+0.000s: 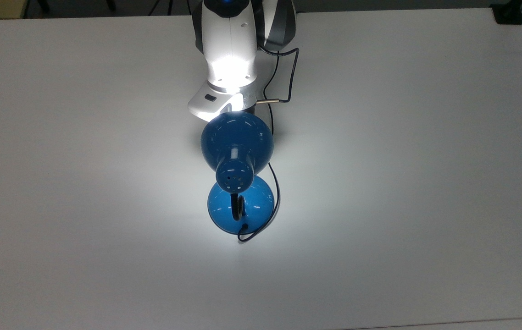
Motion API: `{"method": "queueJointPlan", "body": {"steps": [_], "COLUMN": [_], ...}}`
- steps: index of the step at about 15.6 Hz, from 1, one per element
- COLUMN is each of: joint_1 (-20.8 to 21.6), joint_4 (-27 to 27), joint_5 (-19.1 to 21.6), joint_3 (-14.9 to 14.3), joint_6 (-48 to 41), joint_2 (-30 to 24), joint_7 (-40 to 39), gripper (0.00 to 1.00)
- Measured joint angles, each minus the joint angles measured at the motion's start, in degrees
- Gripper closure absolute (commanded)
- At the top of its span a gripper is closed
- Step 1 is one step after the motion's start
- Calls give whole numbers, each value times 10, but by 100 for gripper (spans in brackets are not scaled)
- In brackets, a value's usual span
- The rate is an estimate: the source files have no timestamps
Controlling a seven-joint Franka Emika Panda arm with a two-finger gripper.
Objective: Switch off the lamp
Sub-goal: 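Press the gripper fingertips down on the lamp base switch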
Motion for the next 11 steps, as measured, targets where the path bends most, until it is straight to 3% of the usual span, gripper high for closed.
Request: {"method": "queueJointPlan", "body": {"steps": [11], "joint_1": [-4], "joint_4": [9], "joint_5": [-14], "joint_3": [0], "joint_6": [24], "joint_2": [21], "joint_7": [0], "gripper": [100]}}
